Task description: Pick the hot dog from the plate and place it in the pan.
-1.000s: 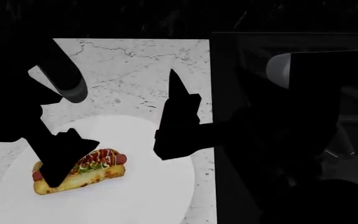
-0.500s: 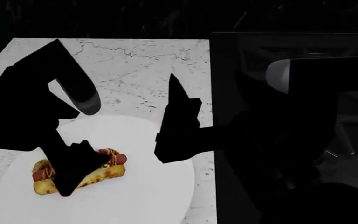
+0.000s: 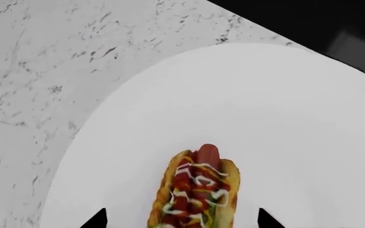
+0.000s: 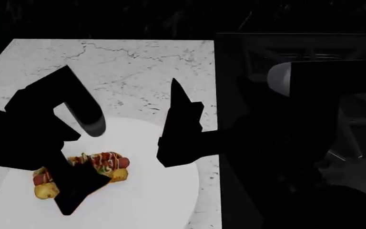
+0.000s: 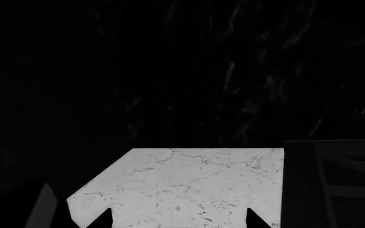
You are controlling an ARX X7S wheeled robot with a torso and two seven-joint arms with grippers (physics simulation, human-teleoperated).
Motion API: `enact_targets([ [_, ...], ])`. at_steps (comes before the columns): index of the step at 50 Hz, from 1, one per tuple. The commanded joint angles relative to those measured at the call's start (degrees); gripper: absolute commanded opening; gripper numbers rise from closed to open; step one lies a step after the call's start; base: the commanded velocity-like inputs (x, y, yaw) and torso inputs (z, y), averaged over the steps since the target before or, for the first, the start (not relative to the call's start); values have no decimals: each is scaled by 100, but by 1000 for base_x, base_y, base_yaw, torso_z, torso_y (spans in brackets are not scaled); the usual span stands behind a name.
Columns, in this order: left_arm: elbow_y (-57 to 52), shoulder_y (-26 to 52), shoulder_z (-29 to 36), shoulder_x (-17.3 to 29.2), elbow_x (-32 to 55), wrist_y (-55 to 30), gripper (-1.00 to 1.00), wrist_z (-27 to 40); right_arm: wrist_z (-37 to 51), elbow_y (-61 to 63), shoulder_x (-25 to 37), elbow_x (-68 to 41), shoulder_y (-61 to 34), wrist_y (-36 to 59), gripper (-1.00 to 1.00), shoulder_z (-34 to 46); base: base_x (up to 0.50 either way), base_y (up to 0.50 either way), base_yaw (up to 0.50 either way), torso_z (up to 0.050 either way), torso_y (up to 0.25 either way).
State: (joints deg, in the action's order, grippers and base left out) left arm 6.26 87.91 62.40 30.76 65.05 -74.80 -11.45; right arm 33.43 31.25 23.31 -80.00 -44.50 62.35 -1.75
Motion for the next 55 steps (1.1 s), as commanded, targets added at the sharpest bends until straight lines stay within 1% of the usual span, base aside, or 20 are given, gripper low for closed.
enact_targets([
  [1, 87, -57, 112, -36, -151, 37, 100, -123, -76, -68, -45, 99, 16, -55, 100, -19, 0, 0, 0, 0, 0],
  [55, 25, -111, 485, 56, -94, -223, 100, -12, -130, -31, 52, 76, 134, -280, 100, 59, 0, 0, 0, 0, 0],
])
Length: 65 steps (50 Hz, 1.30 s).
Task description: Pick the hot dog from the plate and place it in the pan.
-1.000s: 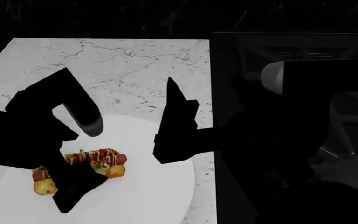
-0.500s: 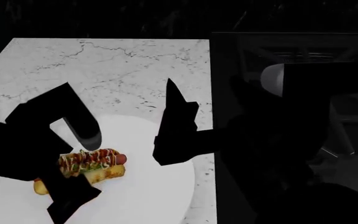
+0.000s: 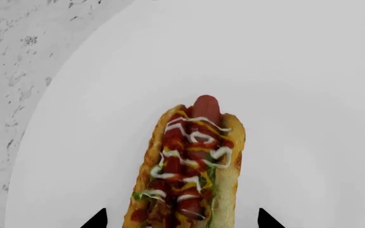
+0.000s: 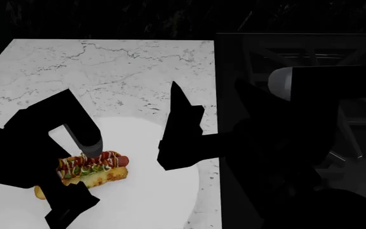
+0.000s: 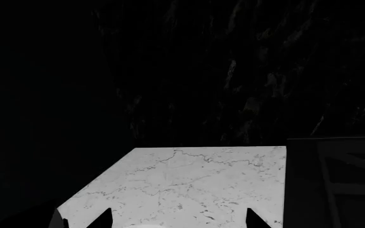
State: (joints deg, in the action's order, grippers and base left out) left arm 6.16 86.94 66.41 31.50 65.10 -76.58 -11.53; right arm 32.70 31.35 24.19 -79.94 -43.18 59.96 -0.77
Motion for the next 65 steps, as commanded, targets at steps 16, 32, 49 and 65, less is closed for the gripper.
enact_targets([
  [16, -250, 145, -6, 81, 7, -48, -100, 74, 72, 5, 3, -49, 10, -61, 100, -44, 0, 0, 0, 0, 0],
  [32, -630, 482, -708, 251, 633, -91, -100, 425, 279, 50, 47, -261, -124, -23, 100, -16, 0, 0, 0, 0, 0],
  [49, -1523, 896, -1460, 664, 1116, 78, -100, 1042, 339, 51, 58, -326, -221, -23, 100, 73, 0, 0, 0, 0, 0],
  [65, -2212, 402, -2314, 1081, 1228, 995, -100, 2329, 406, 200, 153, -445, -186, -71, 100, 22, 0, 0, 0, 0, 0],
])
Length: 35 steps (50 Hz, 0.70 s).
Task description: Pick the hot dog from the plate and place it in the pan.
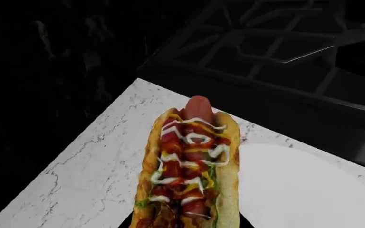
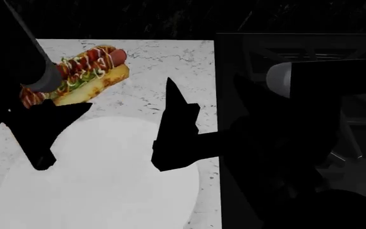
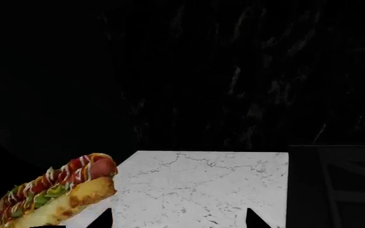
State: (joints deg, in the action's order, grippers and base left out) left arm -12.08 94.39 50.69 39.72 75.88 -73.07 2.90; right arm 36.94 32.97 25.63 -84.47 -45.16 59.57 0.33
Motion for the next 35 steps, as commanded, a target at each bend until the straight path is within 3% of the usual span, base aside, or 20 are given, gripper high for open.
enact_targets([
  [1, -491, -441, -799, 318, 119, 767, -100, 923, -6, 37, 11, -1, 2, -29, 100, -82, 0, 0, 0, 0, 0],
  [9, -618, -1051, -1198, 532, -58, 1458, -100, 1660, -26, 53, 12, 27, 3, -63, 100, -57, 0, 0, 0, 0, 1],
  [15, -810, -1675, -1591, 758, 466, 1762, -100, 2530, -78, 63, 29, 112, 48, -95, 100, -41, 0, 0, 0, 0, 0],
  [20, -1206, -2165, -1693, 971, 651, 1972, -100, 2816, -149, 72, 38, 211, 75, -127, 100, -16, 0, 0, 0, 0, 0],
  [26, -1290, -2659, -1681, 1076, 571, 2197, -100, 2899, -241, 90, 66, 318, 105, -182, 100, -17, 0, 0, 0, 0, 0],
  [35, -1293, -2710, -1663, 1120, 586, 2207, -100, 2738, -300, 84, 72, 369, 99, -210, 100, 31, 0, 0, 0, 0, 0],
])
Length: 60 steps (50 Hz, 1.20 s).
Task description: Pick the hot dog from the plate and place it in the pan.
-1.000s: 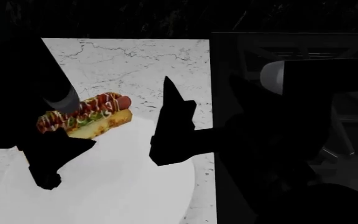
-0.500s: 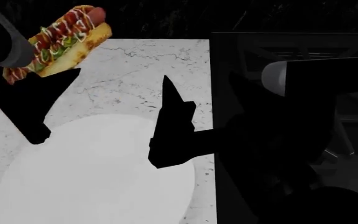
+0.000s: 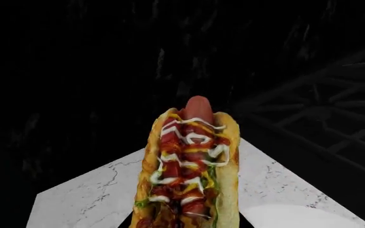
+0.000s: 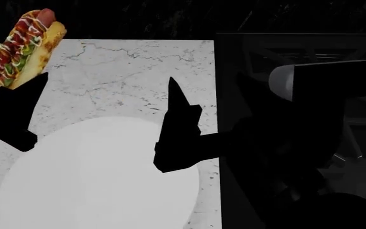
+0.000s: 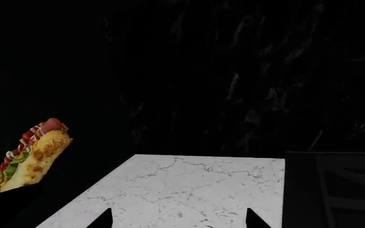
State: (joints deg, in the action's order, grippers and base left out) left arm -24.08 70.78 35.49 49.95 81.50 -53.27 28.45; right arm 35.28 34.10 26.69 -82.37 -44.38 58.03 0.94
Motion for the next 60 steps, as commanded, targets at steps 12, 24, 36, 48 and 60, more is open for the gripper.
enact_targets([
  [12, -138, -274, -41, 95, -32, 107, -100, 61, -59, -44, -28, 46, -64, -33, 100, 25, -10, -108, 0, 0, 1],
  [24, -154, -183, -45, 81, -29, 87, -100, 20, -92, -81, -19, 26, -135, -42, 100, 81, -21, -389, 0, 0, 0],
  [36, -192, -110, -22, 59, -24, 42, -100, 13, -71, -50, 18, -19, -137, -64, 100, 90, -20, -490, 0, 0, 0],
  [48, -216, -45, -4, 44, 26, -13, -100, 43, -66, -5, 38, -60, -116, -110, 100, 87, -20, -500, 0, 0, 1],
  [60, -198, -44, 5, 40, 6, 5, -100, -13, -2, 11, 79, -148, -150, -115, 100, 96, -19, -500, 0, 0, 0],
])
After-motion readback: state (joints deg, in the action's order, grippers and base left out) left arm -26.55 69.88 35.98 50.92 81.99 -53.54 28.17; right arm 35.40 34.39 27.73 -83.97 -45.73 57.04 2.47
